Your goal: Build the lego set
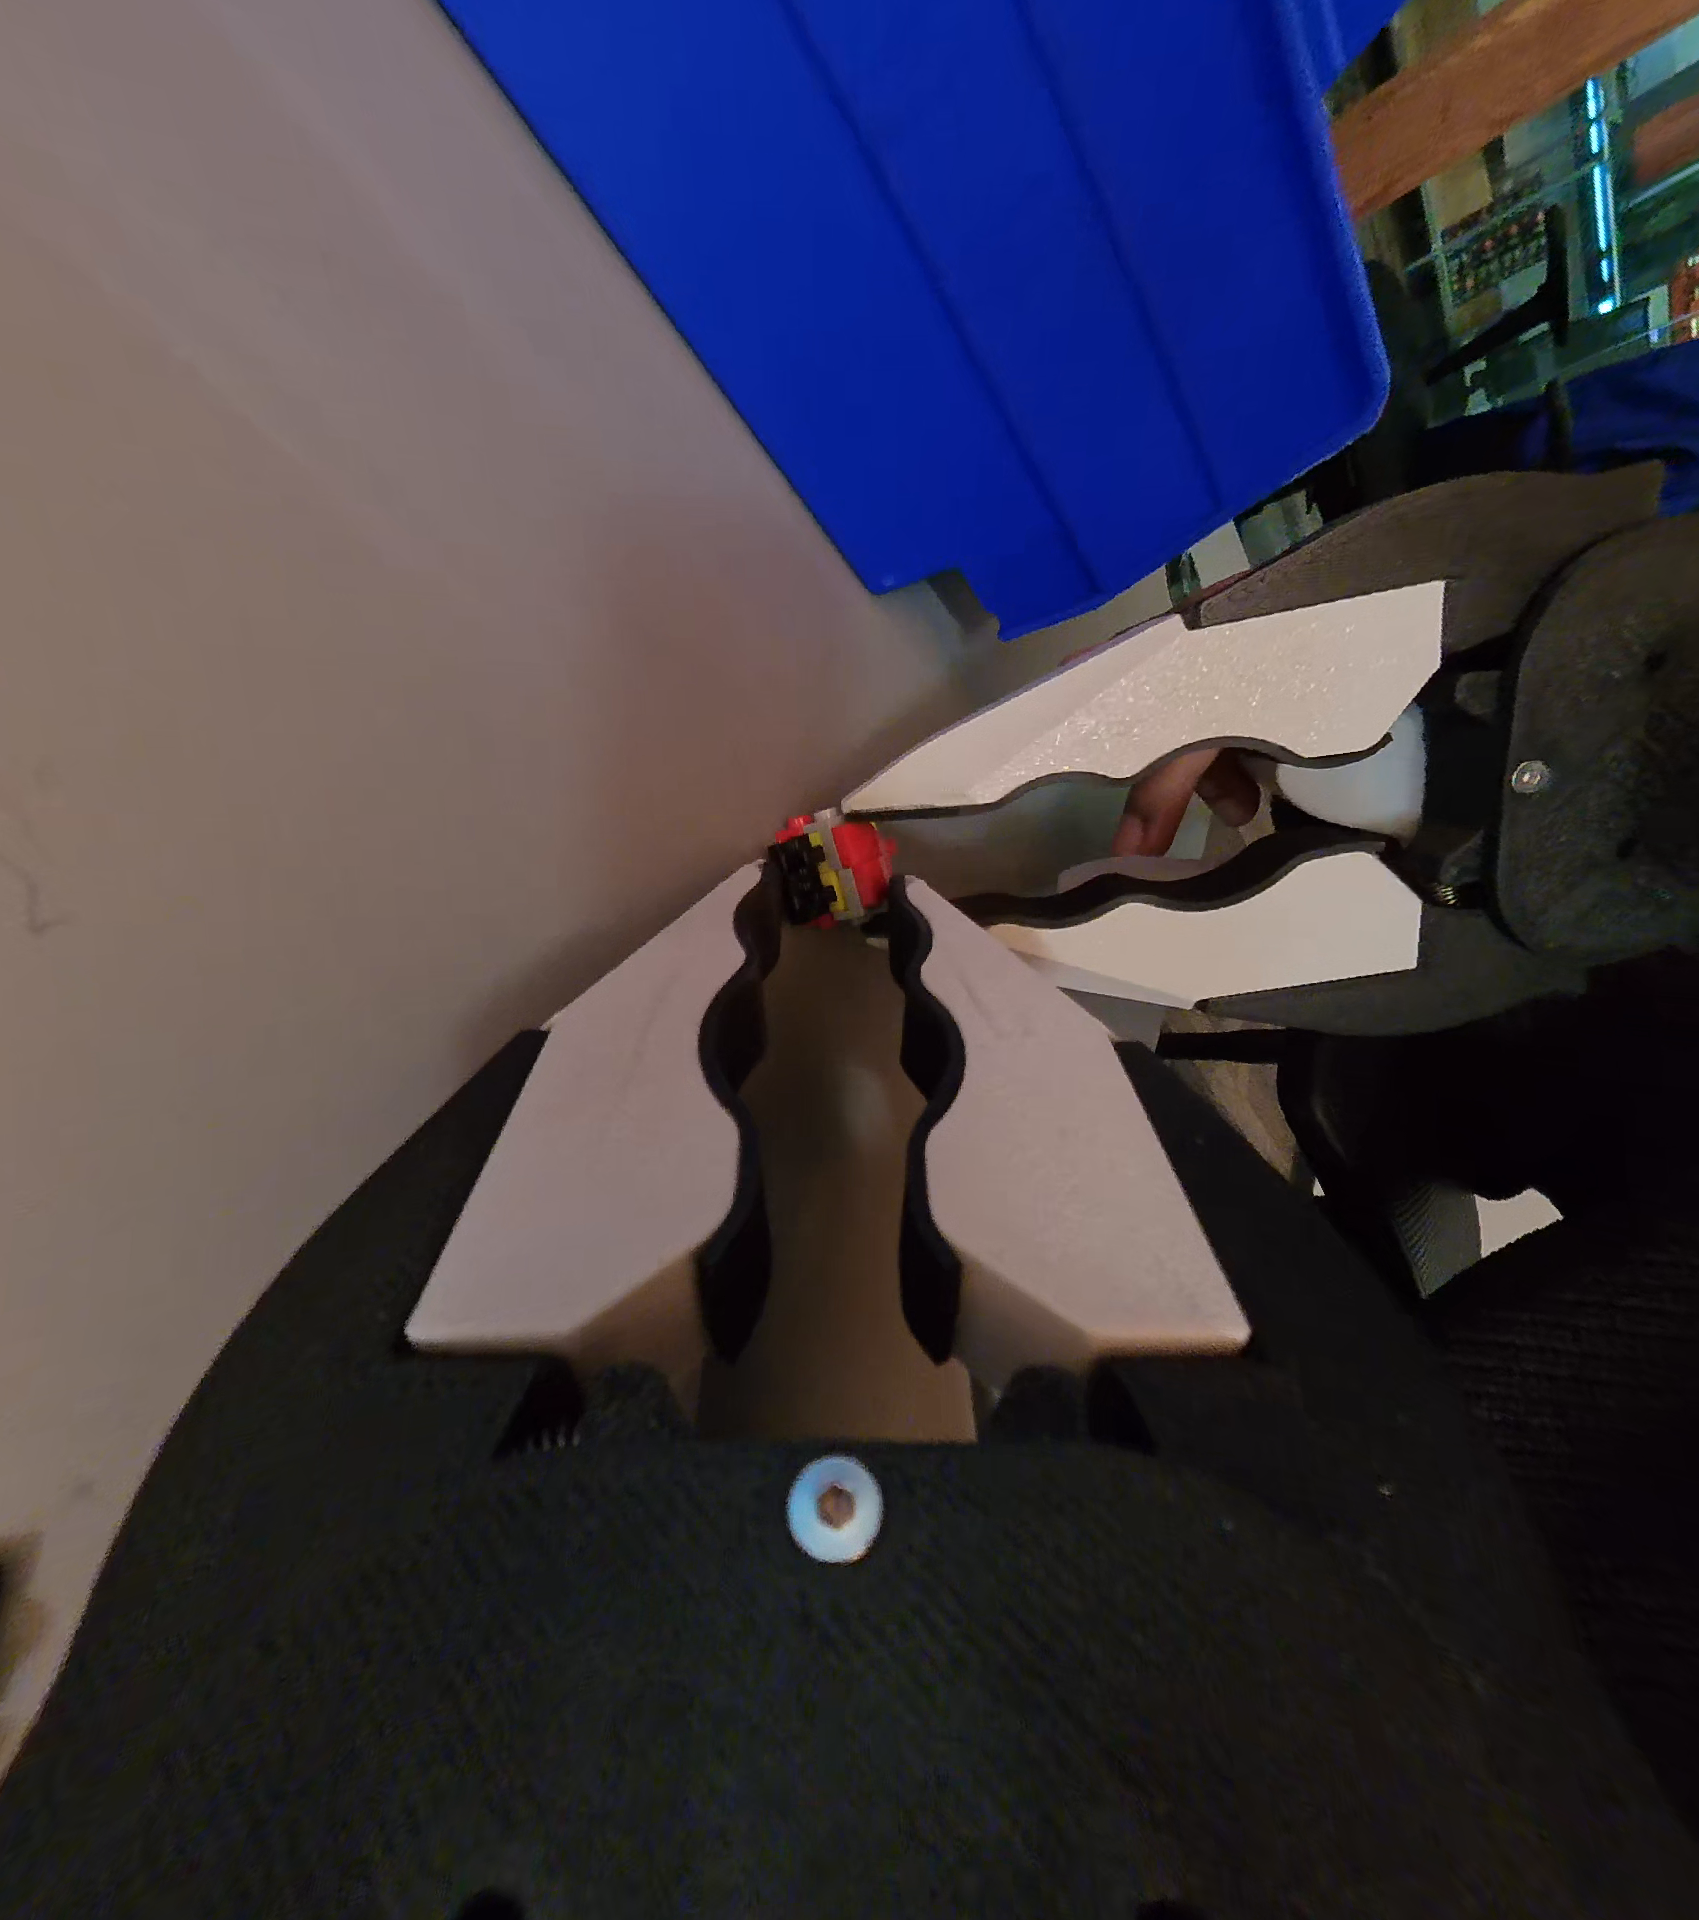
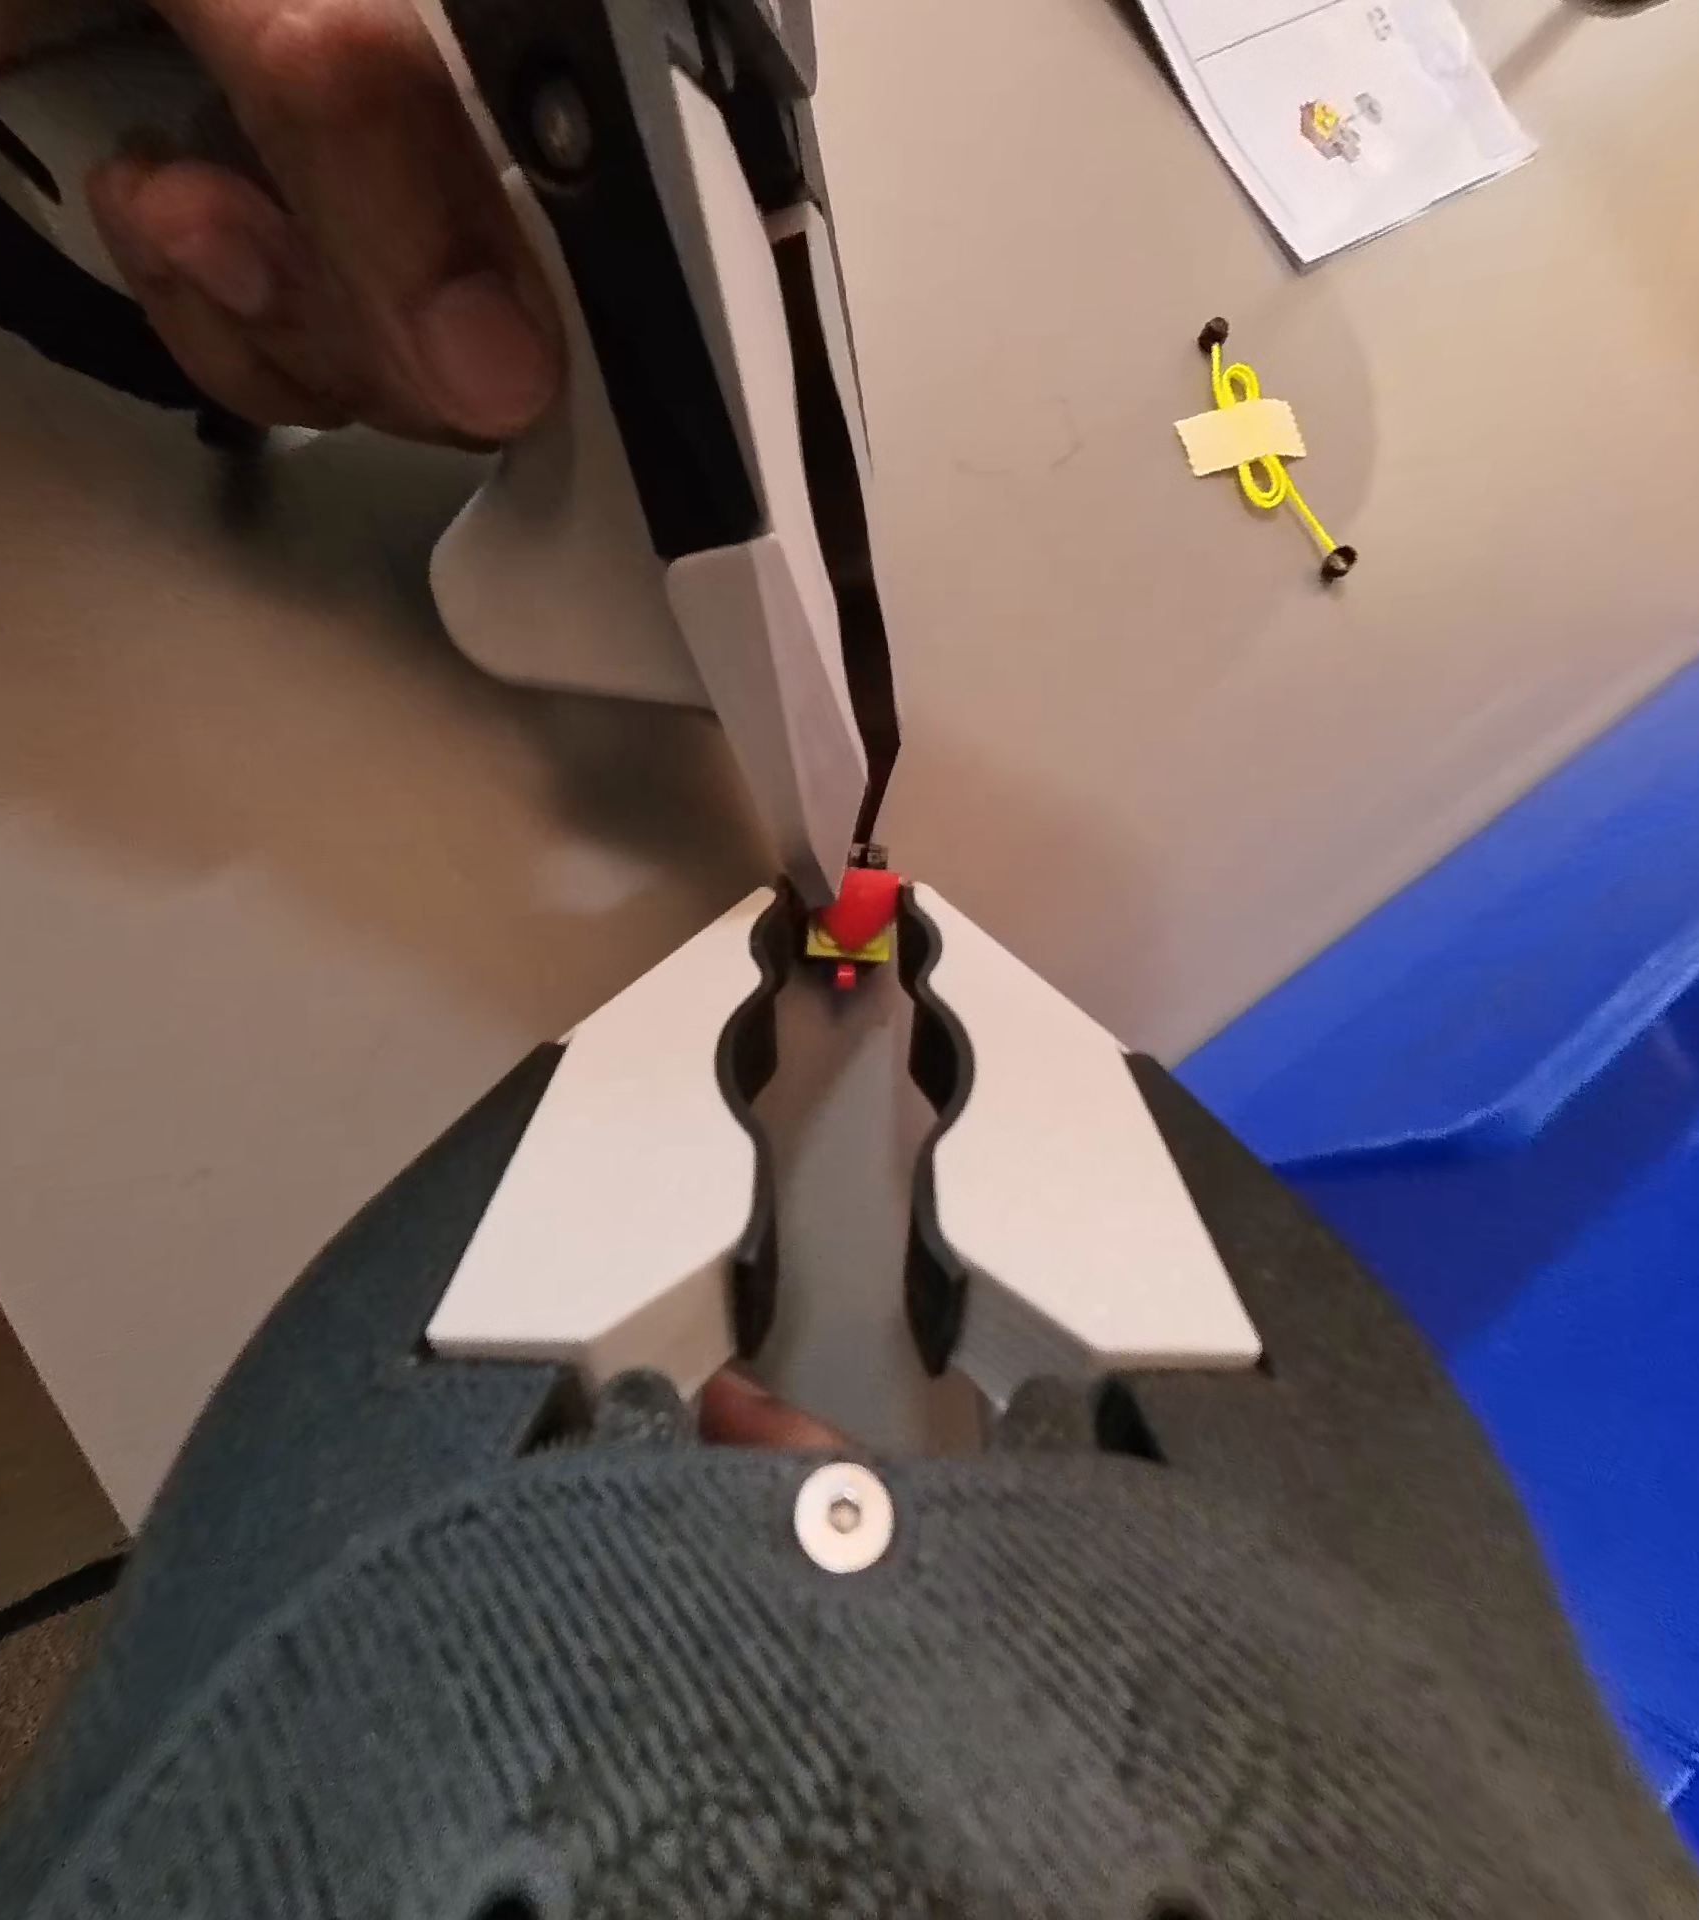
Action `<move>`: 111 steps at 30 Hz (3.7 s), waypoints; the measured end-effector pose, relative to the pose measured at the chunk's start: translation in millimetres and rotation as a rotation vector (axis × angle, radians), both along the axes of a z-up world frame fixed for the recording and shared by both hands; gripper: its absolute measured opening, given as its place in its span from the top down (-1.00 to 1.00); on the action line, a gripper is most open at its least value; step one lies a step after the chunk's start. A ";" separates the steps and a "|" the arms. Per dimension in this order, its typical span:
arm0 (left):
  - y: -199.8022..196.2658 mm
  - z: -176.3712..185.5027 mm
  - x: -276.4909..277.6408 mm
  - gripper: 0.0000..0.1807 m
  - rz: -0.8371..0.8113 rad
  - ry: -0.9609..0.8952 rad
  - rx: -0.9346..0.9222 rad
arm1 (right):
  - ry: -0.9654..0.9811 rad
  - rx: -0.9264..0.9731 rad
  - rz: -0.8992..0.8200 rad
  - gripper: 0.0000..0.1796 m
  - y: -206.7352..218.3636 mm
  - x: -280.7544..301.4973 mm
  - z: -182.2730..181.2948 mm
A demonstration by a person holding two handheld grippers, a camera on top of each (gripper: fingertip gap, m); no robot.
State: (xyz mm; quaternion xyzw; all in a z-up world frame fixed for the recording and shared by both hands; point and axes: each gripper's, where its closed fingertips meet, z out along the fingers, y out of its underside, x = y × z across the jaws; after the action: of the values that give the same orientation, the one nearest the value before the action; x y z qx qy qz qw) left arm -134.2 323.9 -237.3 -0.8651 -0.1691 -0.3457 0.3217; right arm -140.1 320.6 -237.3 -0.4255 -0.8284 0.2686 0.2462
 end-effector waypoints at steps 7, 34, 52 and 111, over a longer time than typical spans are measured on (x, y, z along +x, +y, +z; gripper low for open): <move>-0.5 -0.5 0.3 0.79 -0.007 -0.010 -0.022 | 0.014 -0.007 0.007 0.80 -0.2 0.1 0.1; 1.4 -2.4 -1.0 0.82 0.015 0.159 -0.074 | 0.060 0.011 0.017 0.80 0.0 0.3 -0.3; 1.1 14.2 -13.2 0.70 0.066 0.160 -0.036 | 0.091 -0.053 -0.013 0.80 -4.7 -2.8 0.6; -99.9 134.3 -33.3 0.80 0.231 -0.439 0.701 | 0.146 -1.310 -0.172 0.50 -92.1 -20.4 124.5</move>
State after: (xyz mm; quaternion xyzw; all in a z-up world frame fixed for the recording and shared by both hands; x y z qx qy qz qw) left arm -167.5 224.0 -103.1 -0.5847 -0.2017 -0.5199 0.5892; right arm -160.5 228.6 -112.8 -0.5324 -0.4381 0.7242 0.0128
